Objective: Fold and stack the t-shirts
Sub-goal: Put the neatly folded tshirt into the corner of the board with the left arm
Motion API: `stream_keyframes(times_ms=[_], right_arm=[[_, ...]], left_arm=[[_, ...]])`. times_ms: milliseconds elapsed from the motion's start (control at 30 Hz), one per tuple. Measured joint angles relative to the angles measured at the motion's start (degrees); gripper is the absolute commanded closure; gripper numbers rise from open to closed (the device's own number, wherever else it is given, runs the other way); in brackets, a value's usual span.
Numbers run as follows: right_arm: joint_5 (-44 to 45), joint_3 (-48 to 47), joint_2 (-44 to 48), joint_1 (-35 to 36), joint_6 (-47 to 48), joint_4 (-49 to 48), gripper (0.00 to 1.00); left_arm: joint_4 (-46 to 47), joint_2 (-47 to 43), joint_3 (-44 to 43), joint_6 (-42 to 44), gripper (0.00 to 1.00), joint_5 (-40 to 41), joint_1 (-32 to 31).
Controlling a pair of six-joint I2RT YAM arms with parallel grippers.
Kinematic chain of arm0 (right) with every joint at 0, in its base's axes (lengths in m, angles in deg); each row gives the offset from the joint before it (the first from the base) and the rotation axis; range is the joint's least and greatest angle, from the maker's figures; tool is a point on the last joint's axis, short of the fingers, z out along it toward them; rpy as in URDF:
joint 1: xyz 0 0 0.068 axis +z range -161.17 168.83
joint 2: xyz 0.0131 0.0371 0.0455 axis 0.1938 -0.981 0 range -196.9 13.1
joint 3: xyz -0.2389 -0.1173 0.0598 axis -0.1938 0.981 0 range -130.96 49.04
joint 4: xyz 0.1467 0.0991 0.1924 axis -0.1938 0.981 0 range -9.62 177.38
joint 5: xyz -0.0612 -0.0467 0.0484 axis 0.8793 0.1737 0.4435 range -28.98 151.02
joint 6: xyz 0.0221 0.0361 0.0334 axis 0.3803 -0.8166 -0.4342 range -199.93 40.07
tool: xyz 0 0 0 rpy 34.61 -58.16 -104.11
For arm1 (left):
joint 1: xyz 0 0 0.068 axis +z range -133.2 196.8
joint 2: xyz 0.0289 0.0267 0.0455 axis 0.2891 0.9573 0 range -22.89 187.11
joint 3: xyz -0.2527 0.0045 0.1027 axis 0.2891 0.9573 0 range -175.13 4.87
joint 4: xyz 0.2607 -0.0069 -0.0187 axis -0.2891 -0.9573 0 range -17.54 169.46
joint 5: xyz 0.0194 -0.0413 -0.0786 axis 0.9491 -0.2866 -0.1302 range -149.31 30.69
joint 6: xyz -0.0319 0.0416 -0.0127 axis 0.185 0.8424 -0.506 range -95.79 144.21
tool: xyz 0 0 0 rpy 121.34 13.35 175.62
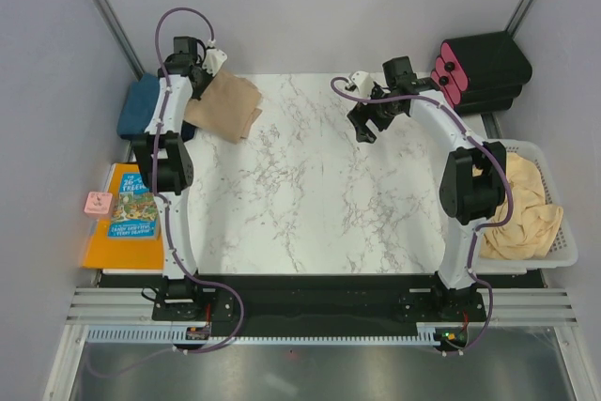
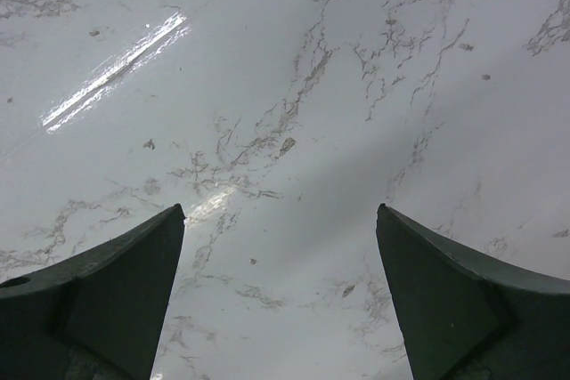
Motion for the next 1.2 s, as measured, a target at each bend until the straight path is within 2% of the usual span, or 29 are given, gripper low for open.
stream_keyframes(times_ms=[533,1200], right_arm=[[-0.02,1.36,0.55,0.0,-0.26,-0.04,0.05],[-0.2,2.05,0.55,0.0,-1.09,-0.33,0.05]], left_arm=[[3.28,0.63,-4.0,8.63,0.98,6.21,3.5],[9.57,-0.55,-3.58,11.45,0.98,12.0,7.37]])
